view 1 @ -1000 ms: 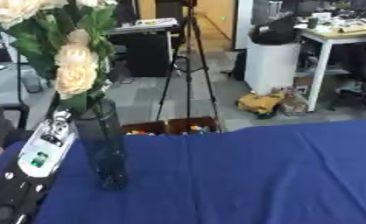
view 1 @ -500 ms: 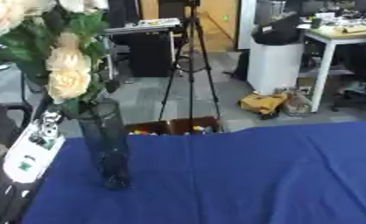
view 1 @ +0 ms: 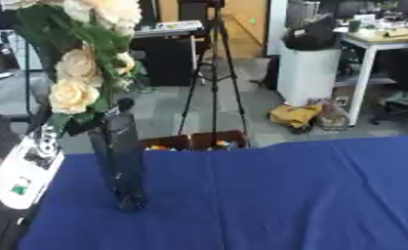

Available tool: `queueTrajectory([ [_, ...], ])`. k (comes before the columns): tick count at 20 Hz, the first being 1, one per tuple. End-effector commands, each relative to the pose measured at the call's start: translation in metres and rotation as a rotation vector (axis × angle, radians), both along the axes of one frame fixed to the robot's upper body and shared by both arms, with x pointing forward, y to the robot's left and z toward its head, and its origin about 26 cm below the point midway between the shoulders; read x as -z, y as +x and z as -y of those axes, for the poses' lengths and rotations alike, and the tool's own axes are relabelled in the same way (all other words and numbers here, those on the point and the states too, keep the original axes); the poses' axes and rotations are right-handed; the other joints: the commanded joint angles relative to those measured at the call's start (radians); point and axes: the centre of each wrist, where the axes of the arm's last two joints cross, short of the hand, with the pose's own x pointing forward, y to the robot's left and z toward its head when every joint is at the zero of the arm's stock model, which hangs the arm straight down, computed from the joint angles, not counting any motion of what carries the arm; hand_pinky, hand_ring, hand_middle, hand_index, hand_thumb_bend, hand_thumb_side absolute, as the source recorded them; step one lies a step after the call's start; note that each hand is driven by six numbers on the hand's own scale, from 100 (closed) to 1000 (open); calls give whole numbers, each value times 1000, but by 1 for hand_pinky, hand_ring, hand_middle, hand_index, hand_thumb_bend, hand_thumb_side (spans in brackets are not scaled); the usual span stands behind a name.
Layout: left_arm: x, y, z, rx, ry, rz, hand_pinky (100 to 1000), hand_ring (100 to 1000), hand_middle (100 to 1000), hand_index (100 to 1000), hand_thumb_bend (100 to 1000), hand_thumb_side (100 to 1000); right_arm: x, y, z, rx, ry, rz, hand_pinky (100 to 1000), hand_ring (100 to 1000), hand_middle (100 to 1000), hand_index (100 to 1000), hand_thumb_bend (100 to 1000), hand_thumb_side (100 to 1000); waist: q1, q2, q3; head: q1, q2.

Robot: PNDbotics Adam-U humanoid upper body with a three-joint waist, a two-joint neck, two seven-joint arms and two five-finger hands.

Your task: Arrange flowers into the vase.

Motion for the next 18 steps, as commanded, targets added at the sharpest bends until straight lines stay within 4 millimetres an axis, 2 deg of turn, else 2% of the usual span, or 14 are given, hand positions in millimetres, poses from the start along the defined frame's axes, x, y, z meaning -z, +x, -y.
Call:
queueTrajectory([
  [1,-20,-6,-7,-13,21,44,693,673,681,794,947,756,-8,0,3,4,-17,21,907,944,520,770,243,550,-12,-15,0,0,-3],
  [15,-19,-6,-8,-12,22,40,693,673,681,795,957,749,-8,0,4,4,-17,22,907,945,520,770,242,551,-13,-15,-1,1,-4],
  [18,-9,-9,-12,-13,-6,24,684,661,674,792,940,744,-7,0,4,9,-13,23,907,945,520,770,240,551,-21,-18,8,-8,-6],
])
